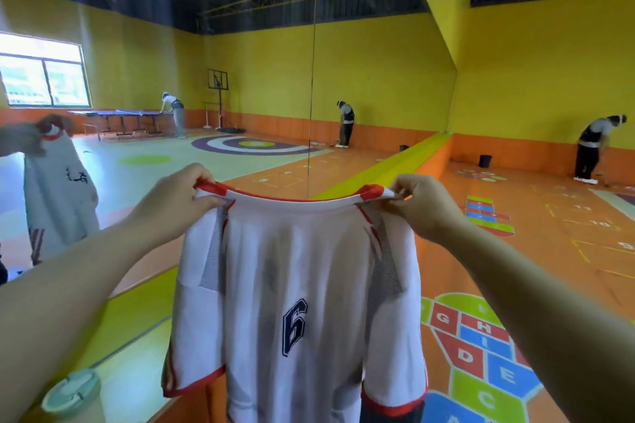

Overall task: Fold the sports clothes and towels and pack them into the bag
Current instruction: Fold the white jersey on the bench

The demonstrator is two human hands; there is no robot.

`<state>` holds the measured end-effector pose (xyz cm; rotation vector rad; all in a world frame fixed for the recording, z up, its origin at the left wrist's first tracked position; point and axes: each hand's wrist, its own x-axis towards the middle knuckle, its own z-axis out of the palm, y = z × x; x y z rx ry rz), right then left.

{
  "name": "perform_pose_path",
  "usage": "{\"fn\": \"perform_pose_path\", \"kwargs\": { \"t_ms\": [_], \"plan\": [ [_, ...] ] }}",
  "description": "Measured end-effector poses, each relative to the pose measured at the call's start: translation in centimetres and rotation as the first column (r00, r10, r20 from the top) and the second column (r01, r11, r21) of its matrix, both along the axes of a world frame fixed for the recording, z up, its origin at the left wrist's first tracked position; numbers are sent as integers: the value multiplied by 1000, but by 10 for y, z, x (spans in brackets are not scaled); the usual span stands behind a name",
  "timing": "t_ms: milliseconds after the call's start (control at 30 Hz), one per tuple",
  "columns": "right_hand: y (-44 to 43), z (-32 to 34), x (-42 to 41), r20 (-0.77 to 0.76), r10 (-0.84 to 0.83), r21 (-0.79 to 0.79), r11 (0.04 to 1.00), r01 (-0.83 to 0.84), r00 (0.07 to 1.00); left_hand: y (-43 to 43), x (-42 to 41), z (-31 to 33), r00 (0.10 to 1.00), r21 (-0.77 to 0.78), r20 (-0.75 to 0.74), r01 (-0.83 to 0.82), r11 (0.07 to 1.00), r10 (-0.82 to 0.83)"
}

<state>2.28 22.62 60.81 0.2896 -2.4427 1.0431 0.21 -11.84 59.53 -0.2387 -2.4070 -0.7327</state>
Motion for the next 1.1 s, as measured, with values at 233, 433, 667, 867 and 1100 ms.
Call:
{"fn": "perform_pose_path", "kwargs": {
  "t_ms": [233,433,667,867,1100],
  "plan": [
    [9,-2,6,148,276,-204,948,-244,950,3,12,8,986,47,-20,164,985,-163],
    [1,-4,19,227,263,330,885,-328,938,11,21,8,971,-92,-33,233,968,-237],
    [-11,-6,25,215,58,768,606,-206,975,10,21,-3,962,-298,-19,255,920,-273],
    [-13,-9,24,227,71,776,589,-224,971,8,23,-5,966,-318,-4,245,916,-260],
    [-2,-19,24,123,124,448,878,-166,985,8,27,-11,990,-40,92,110,993,-106]
  ]
}}
